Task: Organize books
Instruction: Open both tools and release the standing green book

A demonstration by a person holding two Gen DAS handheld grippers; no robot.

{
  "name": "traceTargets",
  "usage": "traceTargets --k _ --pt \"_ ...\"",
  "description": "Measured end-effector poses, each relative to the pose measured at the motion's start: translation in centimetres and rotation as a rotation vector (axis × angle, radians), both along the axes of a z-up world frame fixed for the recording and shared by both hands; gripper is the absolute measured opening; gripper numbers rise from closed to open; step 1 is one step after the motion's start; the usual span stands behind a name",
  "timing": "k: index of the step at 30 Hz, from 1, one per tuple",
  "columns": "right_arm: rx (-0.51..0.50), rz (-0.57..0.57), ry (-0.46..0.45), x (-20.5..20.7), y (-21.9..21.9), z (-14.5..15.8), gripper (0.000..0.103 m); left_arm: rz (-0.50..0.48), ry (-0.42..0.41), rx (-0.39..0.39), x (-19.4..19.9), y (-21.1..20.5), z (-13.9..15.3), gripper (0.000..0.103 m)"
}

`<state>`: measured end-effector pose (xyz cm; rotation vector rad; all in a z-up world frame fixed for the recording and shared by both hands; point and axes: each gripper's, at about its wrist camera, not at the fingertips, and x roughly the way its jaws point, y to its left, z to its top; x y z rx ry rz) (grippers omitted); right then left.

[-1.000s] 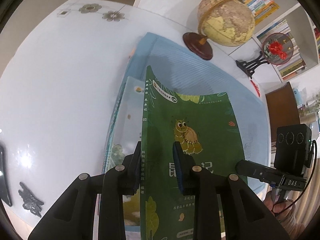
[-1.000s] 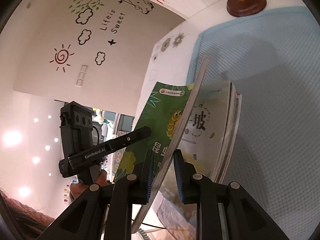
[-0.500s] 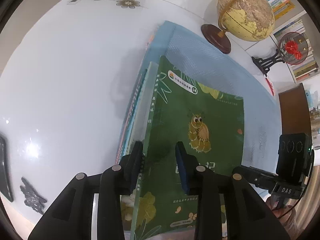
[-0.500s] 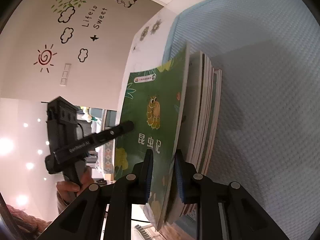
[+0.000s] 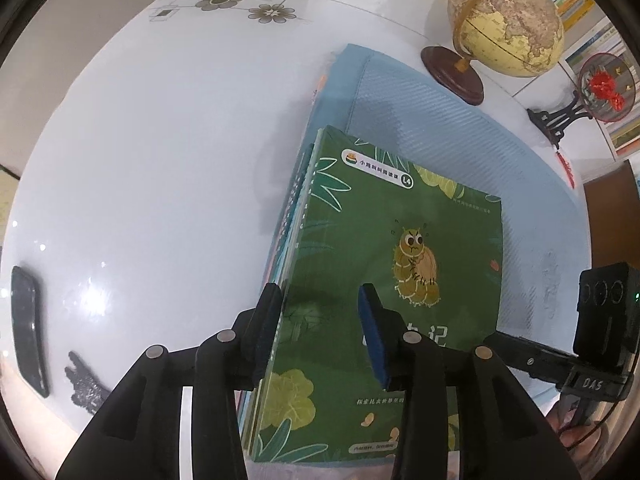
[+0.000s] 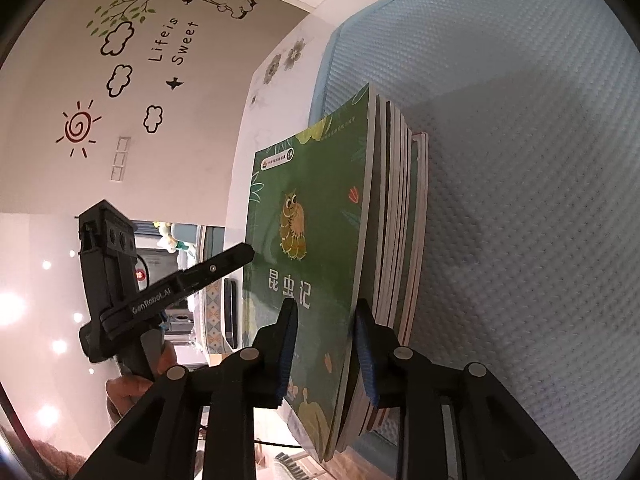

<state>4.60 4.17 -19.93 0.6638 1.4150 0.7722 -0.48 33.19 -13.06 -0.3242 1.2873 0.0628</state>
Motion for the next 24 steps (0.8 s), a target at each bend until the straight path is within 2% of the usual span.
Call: traceTargets --k 2,3,4,11,13,14,17,20,24 --pt "0.008 -0.012 0.005 0.1 0.0 0.3 0.063 0.005 -0.006 0.019 -0.3 -0.2 0.5 0.040" --pt "-0.007 -0.022 -0.003 0.2 -0.1 0.7 0.071 0.006 -0.011 0.032 -0.5 -0.3 0.9 0.043" --pt "-0.050 -0.035 -0.025 0.3 -0.1 1.4 0.085 0.006 -0.017 0.044 -0.6 -0.5 1.3 0.044" --pt "-0.151 -0.087 -0.087 0.6 -2.5 5.6 0.087 -0.013 -0.050 0.107 -1.4 -2.3 4.3 0.046" --pt "-0.183 -0.094 -0.107 0.4 -3.5 7.0 0.087 -0.024 -0.063 0.116 -1.7 -3.2 5.5 0.058" --pt "-0.202 -0.100 -0.114 0.3 -4.1 7.7 0.087 -0.024 -0.075 0.120 -2.0 -3.8 6.5 0.071" --pt "-0.258 -0.120 -0.136 -0.7 -6.1 9.8 0.088 -0.042 -0.140 0.130 -2.9 -5.8 9.2 0.073" --pt "-0.292 -0.137 -0.160 -2.1 -7.9 11.9 0.088 -0.090 -0.188 0.128 -3.6 -9.0 11.9 0.079" --pt "-0.367 -0.179 -0.234 -4.6 -10.7 15.4 0.089 -0.143 -0.250 0.118 -4.0 -12.9 13.8 0.086"
